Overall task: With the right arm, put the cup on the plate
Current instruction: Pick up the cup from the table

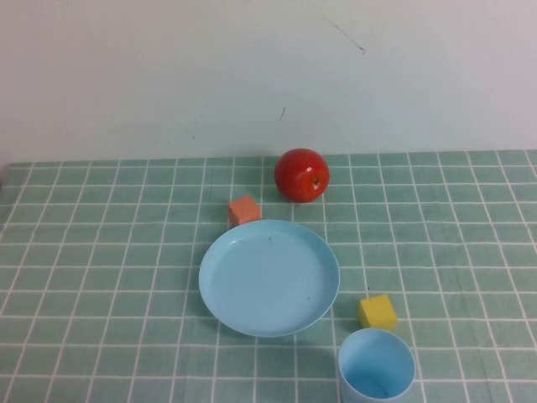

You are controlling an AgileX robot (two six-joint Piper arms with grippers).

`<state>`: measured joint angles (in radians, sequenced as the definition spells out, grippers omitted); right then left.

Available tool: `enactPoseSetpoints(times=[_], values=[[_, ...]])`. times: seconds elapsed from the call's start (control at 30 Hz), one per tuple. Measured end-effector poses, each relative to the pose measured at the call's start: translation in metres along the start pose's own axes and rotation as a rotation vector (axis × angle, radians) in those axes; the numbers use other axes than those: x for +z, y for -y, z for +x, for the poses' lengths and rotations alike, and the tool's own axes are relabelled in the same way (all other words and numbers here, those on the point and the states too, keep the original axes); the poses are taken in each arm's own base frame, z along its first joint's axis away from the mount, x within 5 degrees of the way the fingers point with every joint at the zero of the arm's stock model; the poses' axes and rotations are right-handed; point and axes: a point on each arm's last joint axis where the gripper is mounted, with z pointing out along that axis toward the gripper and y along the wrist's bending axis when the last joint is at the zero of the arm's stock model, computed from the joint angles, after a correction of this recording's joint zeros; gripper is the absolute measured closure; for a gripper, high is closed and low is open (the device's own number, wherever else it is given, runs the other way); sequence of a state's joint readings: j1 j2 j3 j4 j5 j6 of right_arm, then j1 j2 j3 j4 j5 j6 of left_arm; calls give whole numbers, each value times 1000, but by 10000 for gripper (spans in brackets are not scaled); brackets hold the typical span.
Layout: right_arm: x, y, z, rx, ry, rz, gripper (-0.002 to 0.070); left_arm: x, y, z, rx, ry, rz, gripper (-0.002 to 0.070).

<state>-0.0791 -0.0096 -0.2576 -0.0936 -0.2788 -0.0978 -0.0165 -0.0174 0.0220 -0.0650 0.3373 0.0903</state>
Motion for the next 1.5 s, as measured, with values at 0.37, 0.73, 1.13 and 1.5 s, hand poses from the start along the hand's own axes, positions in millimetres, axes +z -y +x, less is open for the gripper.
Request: enactPoseSetpoints(times=[0.37,0.73,1.13,1.5], values=[[26,15,-78,23,70,16,679,0,0,0,0,0,0,678],[50,-6,-21,13,-752,-261,679,0,0,0,0,0,0,678],[89,-56,50,186,-1140,-831,643,0,0,0,0,0,0,678],[106,-75,76,334,-1153,-1015,593,0,0,0,0,0,0,678]])
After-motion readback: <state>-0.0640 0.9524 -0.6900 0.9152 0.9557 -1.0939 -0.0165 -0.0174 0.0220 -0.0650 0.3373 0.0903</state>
